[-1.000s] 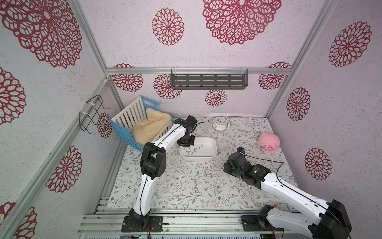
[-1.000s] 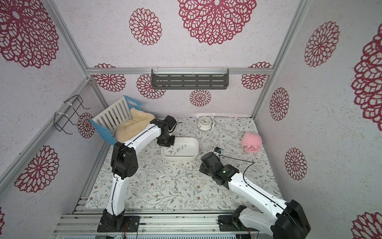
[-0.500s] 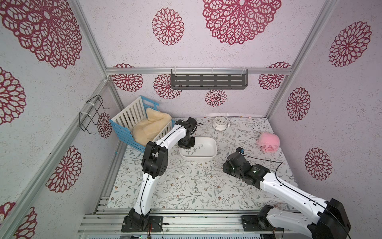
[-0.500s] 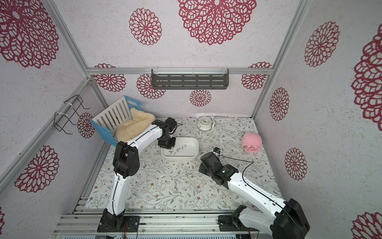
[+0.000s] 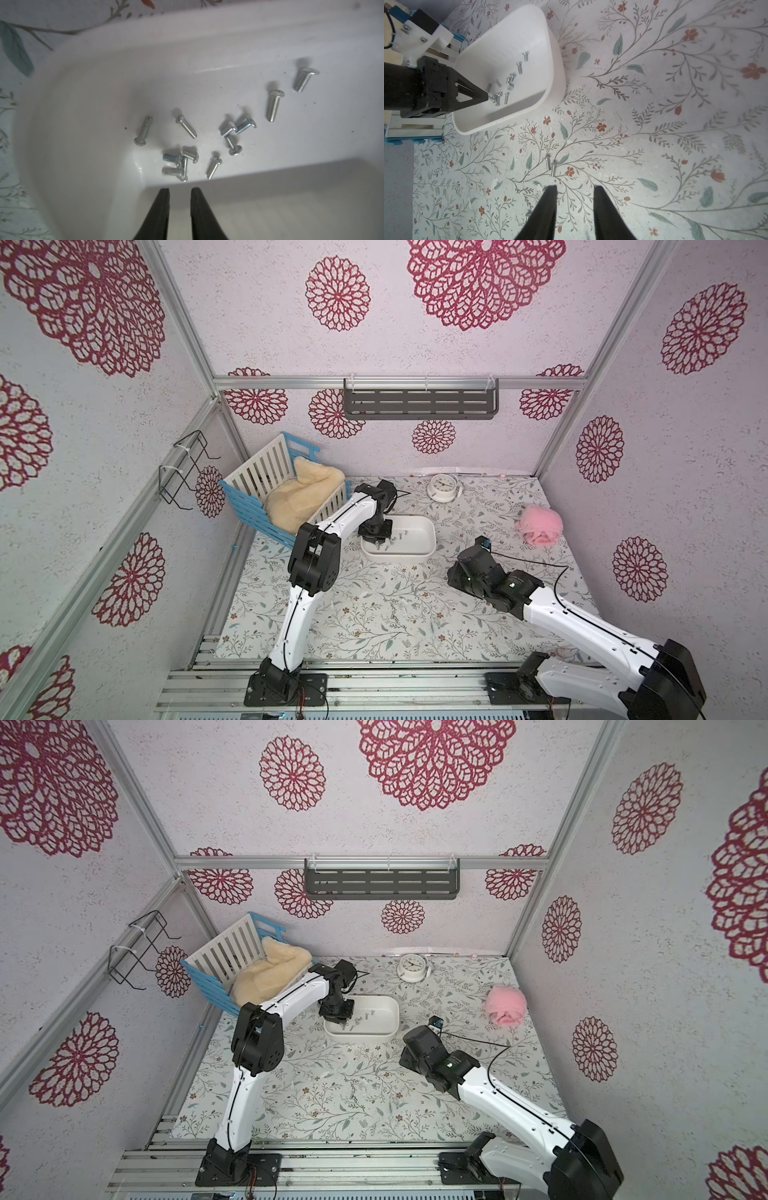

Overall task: Put the screws on the desktop into the storage box
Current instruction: Place the screw in the storage box, then pick up the screw from the center of the board.

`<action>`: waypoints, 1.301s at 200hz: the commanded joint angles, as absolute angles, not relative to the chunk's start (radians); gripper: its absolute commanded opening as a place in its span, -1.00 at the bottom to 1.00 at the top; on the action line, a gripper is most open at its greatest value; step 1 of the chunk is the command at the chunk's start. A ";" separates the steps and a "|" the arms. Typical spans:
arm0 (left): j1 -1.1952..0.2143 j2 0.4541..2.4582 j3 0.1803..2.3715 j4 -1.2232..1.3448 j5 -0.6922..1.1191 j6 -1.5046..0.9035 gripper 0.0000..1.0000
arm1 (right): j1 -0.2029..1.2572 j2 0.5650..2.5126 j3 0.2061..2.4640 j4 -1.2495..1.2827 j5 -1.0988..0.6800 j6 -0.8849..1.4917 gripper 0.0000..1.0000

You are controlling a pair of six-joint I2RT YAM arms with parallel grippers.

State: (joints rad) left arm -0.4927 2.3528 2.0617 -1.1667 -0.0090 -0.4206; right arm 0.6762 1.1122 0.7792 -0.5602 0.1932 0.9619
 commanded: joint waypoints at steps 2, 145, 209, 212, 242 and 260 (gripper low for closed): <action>-0.496 2.280 2.063 -1.162 -0.001 -0.417 -0.27 | 0.675 1.093 0.771 -0.536 0.185 0.970 -0.31; -0.260 1.610 1.504 -0.895 -0.012 -0.417 -0.07 | 0.859 1.477 0.959 -0.495 0.107 0.897 -0.27; -0.186 1.618 1.388 -0.857 0.042 -0.432 -0.07 | 0.971 1.677 1.090 -0.525 0.060 0.830 -0.20; -0.185 1.620 1.387 -0.856 0.045 -0.432 -0.07 | 0.974 1.680 1.091 -0.523 0.058 0.828 -0.20; -0.172 1.630 1.381 -0.851 0.064 -0.437 -0.07 | 1.007 1.714 1.102 -0.515 0.029 0.803 -0.20; -0.170 1.637 1.378 -0.851 0.066 -0.438 -0.07 | 1.021 1.737 1.108 -0.525 0.010 0.791 -0.20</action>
